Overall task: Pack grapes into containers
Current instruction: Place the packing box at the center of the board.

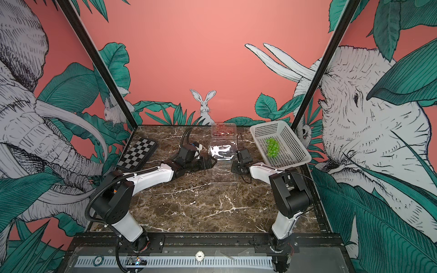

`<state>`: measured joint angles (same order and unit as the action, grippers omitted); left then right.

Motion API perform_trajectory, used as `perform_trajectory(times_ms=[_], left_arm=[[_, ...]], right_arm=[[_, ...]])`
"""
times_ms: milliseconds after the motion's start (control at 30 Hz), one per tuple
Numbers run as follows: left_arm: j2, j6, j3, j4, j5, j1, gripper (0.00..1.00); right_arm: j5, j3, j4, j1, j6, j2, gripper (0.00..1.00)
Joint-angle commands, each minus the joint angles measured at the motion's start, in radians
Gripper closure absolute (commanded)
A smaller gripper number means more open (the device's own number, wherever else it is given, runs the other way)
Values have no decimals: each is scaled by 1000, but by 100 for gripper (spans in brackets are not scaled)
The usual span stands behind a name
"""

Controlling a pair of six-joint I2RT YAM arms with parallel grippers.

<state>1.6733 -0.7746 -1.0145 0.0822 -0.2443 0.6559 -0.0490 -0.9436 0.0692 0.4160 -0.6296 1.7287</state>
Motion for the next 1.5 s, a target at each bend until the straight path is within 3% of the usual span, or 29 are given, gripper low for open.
perform_trajectory(times_ms=[0, 300, 1033, 1467], left_arm=[[8, -16, -16, 28, -12, 7, 1], [38, -26, -8, 50, -24, 10, 1], [148, -1, -159, 29, -33, 13, 1], [160, 11, -170, 9, -26, 12, 1]], right_arm=[[3, -19, 17, -6, 23, -15, 78], [-18, -14, -7, -6, 11, -8, 79], [25, -48, -26, -9, 25, 9, 83], [-7, -63, 7, -12, 39, 3, 67]])
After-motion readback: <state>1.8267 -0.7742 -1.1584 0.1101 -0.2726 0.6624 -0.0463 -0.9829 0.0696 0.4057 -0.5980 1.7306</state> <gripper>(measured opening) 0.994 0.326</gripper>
